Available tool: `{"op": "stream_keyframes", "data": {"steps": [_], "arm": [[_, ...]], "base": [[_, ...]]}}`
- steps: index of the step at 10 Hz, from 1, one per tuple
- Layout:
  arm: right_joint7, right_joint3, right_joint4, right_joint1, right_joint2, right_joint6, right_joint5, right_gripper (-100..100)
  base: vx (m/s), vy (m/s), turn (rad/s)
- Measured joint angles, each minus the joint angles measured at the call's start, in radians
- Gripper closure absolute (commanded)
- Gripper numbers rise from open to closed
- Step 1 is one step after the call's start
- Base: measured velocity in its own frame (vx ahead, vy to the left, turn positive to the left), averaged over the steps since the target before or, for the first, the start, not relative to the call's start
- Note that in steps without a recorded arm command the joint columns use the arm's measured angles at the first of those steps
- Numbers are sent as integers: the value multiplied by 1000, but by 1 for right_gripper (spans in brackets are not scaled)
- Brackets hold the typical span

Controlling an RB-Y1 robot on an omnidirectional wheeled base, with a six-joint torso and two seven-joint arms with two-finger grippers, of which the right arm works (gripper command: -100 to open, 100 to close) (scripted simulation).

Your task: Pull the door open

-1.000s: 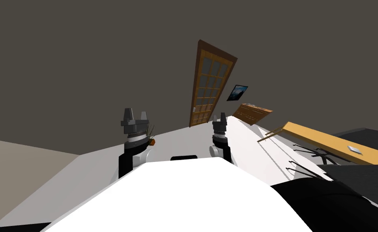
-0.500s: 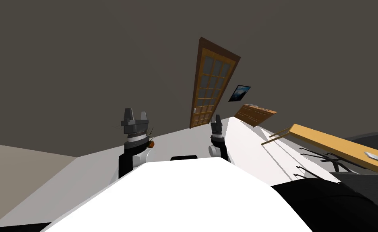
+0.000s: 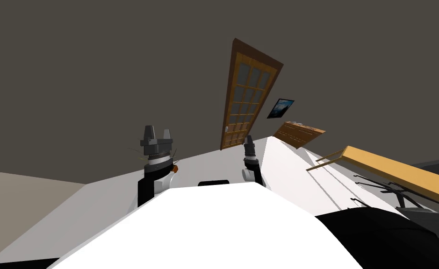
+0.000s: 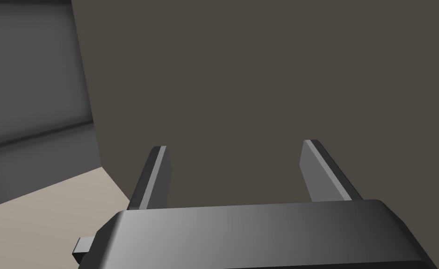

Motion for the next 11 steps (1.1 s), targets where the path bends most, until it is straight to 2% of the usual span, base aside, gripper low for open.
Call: {"op": "stream_keyframes", "data": {"steps": [5,11], "arm": [[70,-18,99,-32,-12,-19,37,-100],[147,-39,231,-64,-22,-65,78,-100]], "base": [[97,-14,21],[81,-18,18]]}}
